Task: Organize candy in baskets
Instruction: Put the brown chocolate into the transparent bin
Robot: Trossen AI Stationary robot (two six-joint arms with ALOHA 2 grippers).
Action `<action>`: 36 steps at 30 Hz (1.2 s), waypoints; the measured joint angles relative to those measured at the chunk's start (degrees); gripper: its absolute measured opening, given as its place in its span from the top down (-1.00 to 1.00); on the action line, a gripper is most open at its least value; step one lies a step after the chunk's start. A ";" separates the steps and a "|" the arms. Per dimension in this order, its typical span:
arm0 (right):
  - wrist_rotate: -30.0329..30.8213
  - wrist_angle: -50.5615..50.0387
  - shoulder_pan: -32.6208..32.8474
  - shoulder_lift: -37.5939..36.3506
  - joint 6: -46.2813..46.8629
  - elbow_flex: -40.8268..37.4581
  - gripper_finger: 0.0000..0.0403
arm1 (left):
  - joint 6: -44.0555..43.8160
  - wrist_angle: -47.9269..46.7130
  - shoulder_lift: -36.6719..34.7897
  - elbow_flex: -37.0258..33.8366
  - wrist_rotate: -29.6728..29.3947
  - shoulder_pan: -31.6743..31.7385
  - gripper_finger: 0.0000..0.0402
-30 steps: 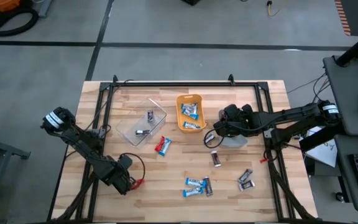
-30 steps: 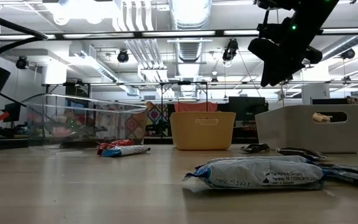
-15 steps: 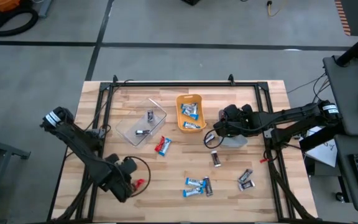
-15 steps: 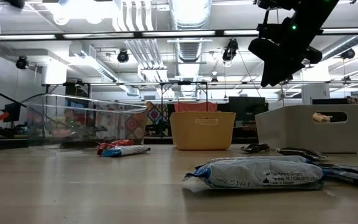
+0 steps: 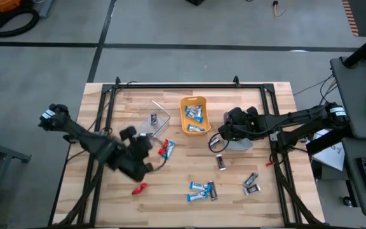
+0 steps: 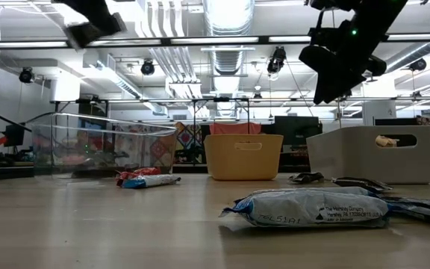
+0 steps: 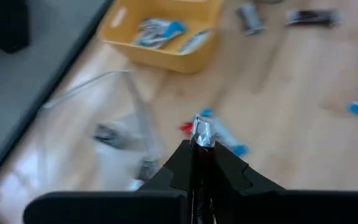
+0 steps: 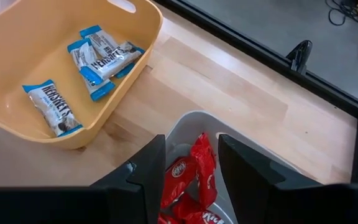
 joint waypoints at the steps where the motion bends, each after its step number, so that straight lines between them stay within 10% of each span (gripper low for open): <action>1: 0.00 0.00 0.11 0.00 0.00 0.00 0.31 | 1.67 -0.01 -0.52 -0.71 0.13 1.97 0.97; 21: 0.02 0.91 1.71 0.00 -0.13 -0.12 0.31 | 34.17 17.00 -5.12 -17.51 27.87 41.85 0.97; 36: 0.02 1.37 1.71 0.00 -0.13 -1.47 0.32 | 32.65 20.43 2.40 -18.70 32.83 47.81 0.95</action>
